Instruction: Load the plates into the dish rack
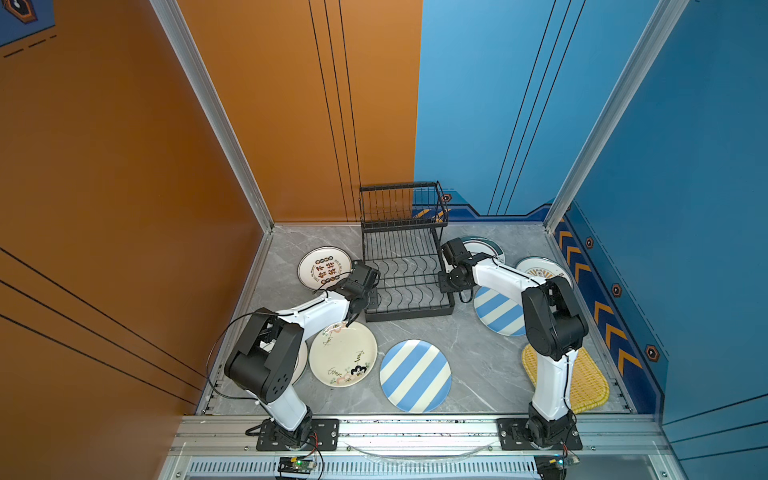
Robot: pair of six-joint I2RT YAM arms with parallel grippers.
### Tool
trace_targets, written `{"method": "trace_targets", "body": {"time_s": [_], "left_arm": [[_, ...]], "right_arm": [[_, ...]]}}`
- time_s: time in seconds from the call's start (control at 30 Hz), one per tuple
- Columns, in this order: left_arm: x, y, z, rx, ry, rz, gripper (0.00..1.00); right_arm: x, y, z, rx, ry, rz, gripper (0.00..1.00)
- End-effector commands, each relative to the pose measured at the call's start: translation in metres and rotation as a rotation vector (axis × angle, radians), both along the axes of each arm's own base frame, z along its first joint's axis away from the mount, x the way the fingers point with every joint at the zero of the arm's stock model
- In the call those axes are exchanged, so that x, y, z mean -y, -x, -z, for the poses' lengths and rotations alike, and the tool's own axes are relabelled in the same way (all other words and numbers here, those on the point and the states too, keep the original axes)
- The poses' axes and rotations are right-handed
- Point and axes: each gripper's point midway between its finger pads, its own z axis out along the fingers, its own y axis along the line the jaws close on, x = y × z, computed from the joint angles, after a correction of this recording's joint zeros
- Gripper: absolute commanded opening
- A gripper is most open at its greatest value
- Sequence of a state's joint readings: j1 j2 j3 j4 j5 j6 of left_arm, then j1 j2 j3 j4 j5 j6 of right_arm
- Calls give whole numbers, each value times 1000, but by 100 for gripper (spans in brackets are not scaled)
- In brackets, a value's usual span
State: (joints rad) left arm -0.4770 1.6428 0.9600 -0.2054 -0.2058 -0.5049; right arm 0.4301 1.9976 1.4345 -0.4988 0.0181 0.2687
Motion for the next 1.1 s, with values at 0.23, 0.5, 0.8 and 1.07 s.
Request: {"method": "trace_targets", "body": {"time_s": [0.23,0.5,0.8,1.07], "left_arm": [[34,30,-7,-77,91,214,34],[38,25,-27,-27,106,205,60],[26,38,-46,4,82,187,75],[29,62,-56,-4,75,200,82]], "right_arm": [[-1,-5,-16,42,-13,-47,34],[11,-2,-25,51,-18,-21,38],[47,-5,-17,41,103,0,31],[83,-12,-23,41,162,70,31]]}}
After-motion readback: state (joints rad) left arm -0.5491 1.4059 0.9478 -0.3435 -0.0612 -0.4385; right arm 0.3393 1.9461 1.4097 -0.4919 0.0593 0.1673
